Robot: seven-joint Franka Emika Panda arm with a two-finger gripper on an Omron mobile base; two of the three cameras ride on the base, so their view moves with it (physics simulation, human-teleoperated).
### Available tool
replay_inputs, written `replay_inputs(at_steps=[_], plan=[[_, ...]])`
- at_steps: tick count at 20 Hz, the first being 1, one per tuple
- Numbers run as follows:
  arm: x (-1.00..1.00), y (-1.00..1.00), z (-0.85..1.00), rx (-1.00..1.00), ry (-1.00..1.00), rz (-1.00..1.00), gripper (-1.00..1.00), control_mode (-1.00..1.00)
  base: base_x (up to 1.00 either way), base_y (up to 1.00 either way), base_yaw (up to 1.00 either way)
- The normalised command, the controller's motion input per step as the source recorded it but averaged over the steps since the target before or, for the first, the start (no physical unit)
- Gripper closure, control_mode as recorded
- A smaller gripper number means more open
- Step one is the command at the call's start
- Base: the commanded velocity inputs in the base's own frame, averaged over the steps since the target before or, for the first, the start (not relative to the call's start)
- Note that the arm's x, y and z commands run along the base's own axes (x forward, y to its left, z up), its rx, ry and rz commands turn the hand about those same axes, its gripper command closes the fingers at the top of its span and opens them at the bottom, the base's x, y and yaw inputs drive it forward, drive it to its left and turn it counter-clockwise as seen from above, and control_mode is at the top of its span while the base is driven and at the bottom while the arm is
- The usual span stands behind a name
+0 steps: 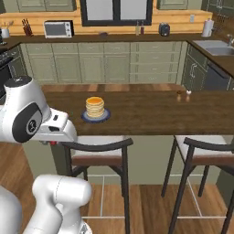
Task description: Take the strawberry from the fridge and place it on top of the pancake, located on the dining counter.
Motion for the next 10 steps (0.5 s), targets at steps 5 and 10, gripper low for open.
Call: replay_inputs(at_steps=[5, 10], plan=[[0.0, 0.0, 0.0, 0.0, 0.0, 0.0, 1.0, 1.0, 0.85, 0.15, 0.21], [0.0, 0.0, 0.0, 0.0, 0.0, 0.0, 1.0, 1.0, 0.72, 0.0, 0.23]])
